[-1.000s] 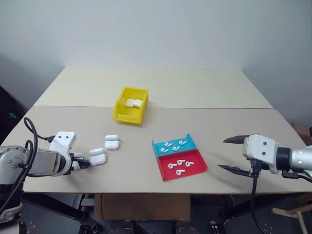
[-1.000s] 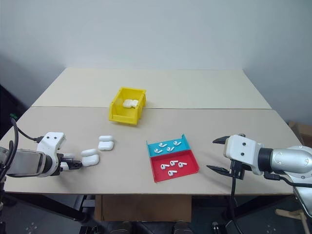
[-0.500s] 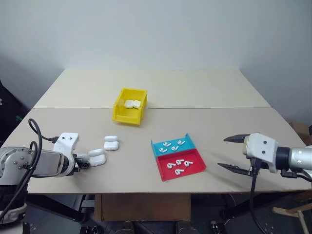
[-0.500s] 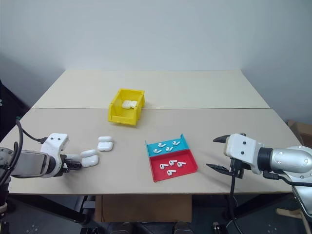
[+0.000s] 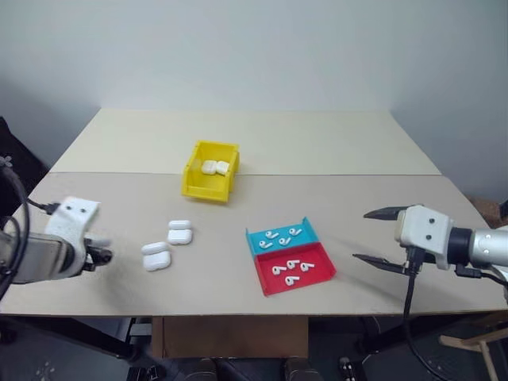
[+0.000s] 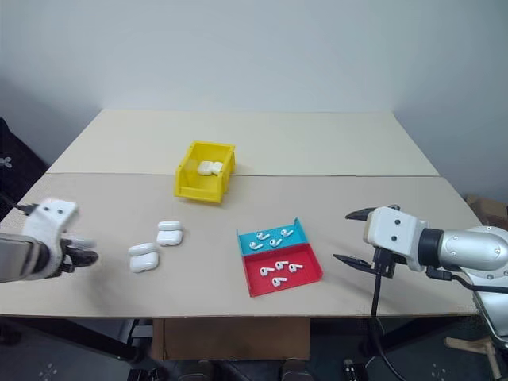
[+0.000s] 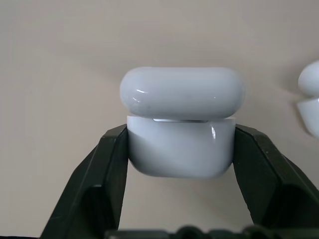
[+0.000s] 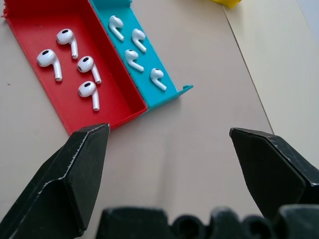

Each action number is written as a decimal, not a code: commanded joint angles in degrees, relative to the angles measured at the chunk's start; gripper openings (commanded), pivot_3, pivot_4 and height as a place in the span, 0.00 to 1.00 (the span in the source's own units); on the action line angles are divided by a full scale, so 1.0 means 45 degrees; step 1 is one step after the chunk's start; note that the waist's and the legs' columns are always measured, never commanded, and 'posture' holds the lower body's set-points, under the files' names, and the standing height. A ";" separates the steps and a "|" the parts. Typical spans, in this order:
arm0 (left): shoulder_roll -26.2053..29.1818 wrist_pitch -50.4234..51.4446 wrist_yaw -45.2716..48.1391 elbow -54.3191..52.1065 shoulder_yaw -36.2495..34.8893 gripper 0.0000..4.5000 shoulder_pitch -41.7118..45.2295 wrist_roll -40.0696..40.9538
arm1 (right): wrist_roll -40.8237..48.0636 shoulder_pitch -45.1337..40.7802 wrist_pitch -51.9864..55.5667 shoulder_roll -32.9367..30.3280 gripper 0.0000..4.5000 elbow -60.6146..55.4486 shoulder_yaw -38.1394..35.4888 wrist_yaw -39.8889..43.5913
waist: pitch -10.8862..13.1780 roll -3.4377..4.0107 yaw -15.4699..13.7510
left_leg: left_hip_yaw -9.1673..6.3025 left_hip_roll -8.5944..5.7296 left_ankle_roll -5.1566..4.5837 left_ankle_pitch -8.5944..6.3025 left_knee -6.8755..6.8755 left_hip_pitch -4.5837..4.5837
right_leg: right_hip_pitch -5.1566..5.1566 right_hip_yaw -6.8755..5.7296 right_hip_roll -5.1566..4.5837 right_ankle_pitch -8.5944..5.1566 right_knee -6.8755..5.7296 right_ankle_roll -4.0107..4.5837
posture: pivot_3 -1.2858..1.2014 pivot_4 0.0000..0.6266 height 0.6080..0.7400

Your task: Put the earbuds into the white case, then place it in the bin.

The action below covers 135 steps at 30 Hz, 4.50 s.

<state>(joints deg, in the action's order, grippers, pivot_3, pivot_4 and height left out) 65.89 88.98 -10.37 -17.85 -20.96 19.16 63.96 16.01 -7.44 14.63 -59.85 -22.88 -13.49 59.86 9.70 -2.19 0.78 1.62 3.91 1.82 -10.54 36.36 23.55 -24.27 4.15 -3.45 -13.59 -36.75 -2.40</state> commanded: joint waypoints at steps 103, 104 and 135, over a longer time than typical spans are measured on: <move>-0.8211 -2.4916 1.6221 0.1724 0.4706 0.62 -0.4744 -0.9203 | -0.7510 -0.8083 0.2031 0.3213 0.14 0.2898 1.0795 0.4380 | -0.0022 0.0068 0.0048 | 0.0010 0.0023 -0.0028 -0.0010 0.0103 0.0043 | 0.0002 -0.0008 0.0011 0.0004 -0.0018 -0.0017 | 0.52 0.24 1.00; -0.8206 -2.4916 1.6226 0.1740 0.4706 0.62 -0.4728 -0.9207 | -0.7546 -0.8083 0.2012 0.3217 0.14 0.2909 1.0795 0.4368 | -0.0022 0.0068 0.0047 | 0.0010 0.0024 -0.0028 -0.0009 0.0103 0.0043 | 0.0001 -0.0008 0.0011 0.0004 -0.0018 -0.0017 | 0.52 0.24 1.00; -0.8740 -1.7108 1.5461 -0.0762 0.4819 0.62 -0.0365 -0.3610 | 0.4218 -0.4956 0.0828 0.9189 0.14 -0.1255 0.0952 -0.0018 | -0.0021 0.0072 0.0281 | -0.0039 0.0022 -0.0034 -0.0009 0.0093 0.0039 | 0.0030 -0.0026 0.0031 0.0028 -0.0031 -0.0087 | 0.52 0.24 1.00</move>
<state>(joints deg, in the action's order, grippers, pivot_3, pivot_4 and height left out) 26.41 11.45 57.91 -20.38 1.16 16.52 46.10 34.91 -28.72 21.38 -18.67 -28.49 -9.69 59.87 9.60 -1.87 2.05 1.45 4.01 1.67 -10.58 36.78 23.73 -24.13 4.03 -3.32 -13.46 -36.89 -2.78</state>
